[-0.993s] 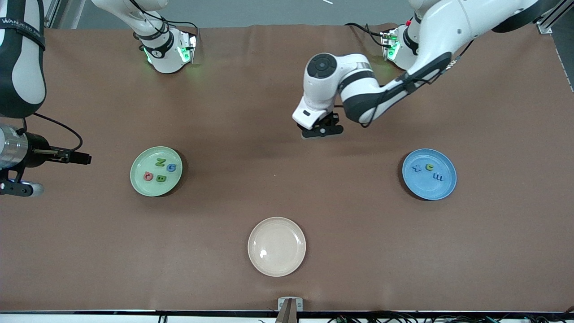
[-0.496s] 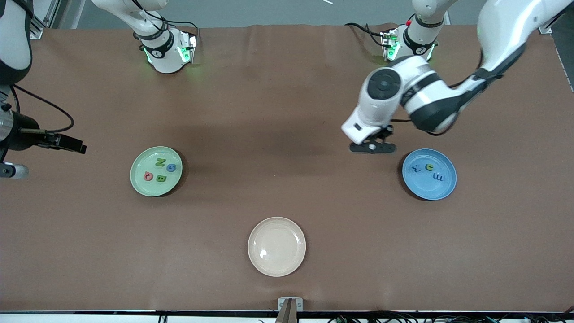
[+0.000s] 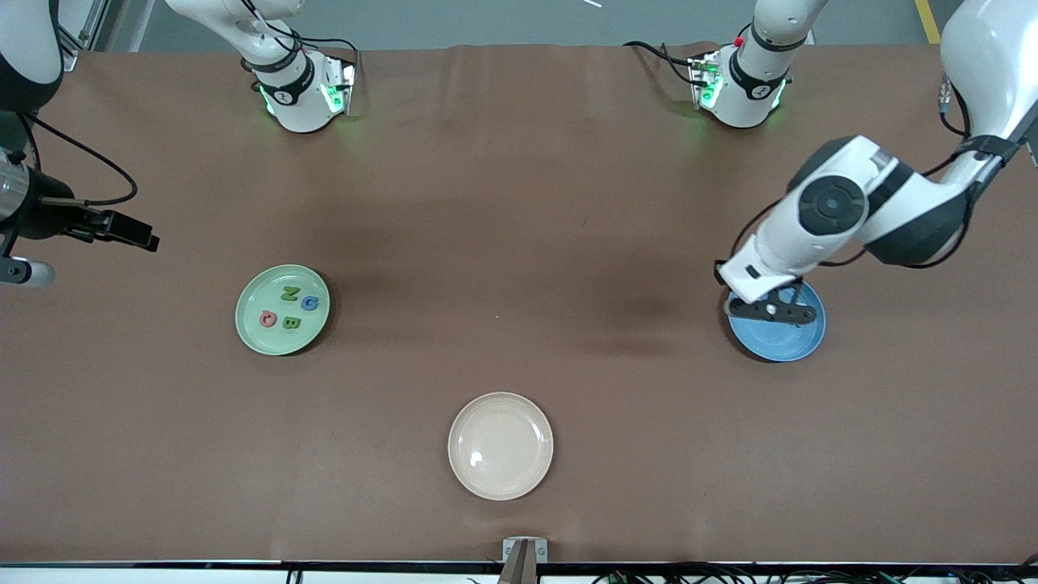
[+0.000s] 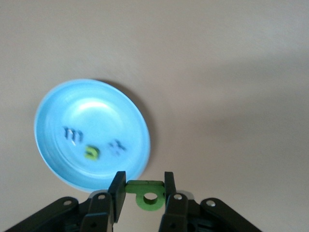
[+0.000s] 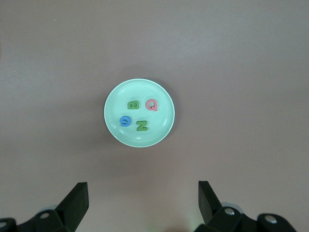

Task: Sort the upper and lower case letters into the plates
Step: 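Carry the green a with the left gripper toward the blue plate, then lower the green a into the blue plate with the left gripper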

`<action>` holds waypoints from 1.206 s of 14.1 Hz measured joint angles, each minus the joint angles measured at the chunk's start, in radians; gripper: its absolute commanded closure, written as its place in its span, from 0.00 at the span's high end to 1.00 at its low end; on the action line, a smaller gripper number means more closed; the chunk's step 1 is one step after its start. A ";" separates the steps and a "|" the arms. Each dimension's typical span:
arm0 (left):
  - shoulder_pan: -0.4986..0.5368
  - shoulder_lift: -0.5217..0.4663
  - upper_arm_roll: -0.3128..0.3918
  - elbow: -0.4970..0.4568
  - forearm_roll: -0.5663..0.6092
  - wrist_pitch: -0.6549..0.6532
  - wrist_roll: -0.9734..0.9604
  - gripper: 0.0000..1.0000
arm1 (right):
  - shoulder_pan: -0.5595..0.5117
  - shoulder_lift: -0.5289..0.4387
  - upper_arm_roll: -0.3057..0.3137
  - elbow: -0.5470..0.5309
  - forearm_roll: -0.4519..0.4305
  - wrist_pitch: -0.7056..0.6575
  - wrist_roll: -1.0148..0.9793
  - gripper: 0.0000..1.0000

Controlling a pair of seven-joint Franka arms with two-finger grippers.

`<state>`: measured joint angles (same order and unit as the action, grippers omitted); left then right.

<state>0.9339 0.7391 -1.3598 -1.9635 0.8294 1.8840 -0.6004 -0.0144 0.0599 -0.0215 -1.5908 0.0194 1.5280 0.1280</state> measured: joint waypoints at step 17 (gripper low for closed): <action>-0.080 0.048 0.379 -0.028 0.118 0.305 0.103 0.15 | 0.000 -0.150 -0.001 -0.082 -0.004 -0.010 -0.041 1.00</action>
<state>0.8534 0.7875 -0.9803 -1.9918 0.9469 2.1892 -0.4975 -0.0145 -0.0900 -0.0228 -1.6724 0.0155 1.5176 0.0873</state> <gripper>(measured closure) 0.634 0.000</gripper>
